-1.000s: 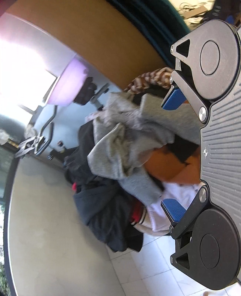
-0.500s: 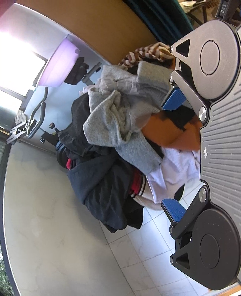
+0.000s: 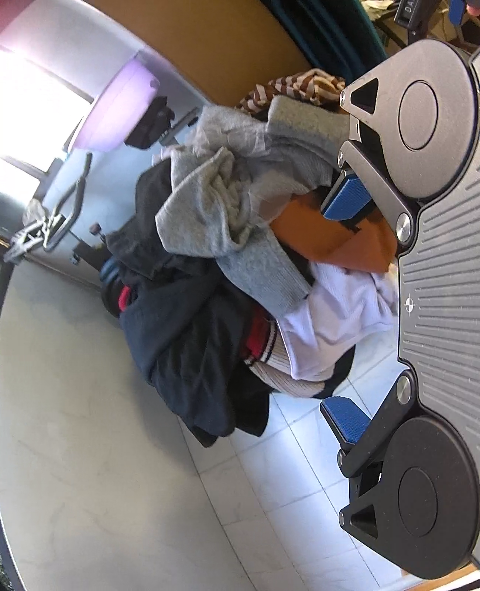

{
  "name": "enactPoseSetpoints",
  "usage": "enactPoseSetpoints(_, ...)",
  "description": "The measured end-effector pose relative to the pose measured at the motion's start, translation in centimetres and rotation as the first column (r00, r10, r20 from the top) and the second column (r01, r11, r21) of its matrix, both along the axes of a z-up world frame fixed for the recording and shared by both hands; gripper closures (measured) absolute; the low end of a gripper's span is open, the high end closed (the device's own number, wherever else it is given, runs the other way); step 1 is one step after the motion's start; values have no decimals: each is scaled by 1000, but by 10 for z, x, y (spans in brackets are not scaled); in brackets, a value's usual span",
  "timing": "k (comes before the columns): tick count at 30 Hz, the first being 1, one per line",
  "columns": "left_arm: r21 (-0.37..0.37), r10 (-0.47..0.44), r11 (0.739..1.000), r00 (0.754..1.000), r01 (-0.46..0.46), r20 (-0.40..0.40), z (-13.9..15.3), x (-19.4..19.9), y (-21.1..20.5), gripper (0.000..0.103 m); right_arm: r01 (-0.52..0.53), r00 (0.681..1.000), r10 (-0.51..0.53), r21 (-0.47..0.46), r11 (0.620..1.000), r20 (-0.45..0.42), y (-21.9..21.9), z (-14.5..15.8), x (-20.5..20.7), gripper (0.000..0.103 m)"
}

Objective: Fold clothes
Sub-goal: 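Move both open tools down into the clothes pile toward the grey sweater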

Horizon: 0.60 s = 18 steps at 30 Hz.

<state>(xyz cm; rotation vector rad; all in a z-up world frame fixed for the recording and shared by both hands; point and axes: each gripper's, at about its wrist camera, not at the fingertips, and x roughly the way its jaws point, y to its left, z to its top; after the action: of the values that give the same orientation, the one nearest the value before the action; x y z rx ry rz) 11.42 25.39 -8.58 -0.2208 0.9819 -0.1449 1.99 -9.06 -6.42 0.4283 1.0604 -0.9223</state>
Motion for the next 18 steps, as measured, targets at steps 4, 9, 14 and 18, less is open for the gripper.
enactPoseSetpoints(4, 49, -6, 999, 1000, 6, 12, 2, 13, -10, 1, 22, 1000, -22, 39, 999, 7, -16, -12, 15, 1)
enactPoseSetpoints(9, 97, 20, 995, 999, -22, 25, 4, 42, -35, 1, -20, 1000, 18, 96, 995, 25, -35, -28, 59, 1)
enactPoseSetpoints(14, 110, 55, 992, 998, -57, 25, 7, 88, -67, 1, -123, 991, 116, 106, 987, 63, -64, -28, 124, 1)
enactPoseSetpoints(18, 114, 31, 993, 1000, -30, -6, 2, 123, -107, 1, -192, 978, 182, 98, 977, 98, -91, -28, 167, 1)
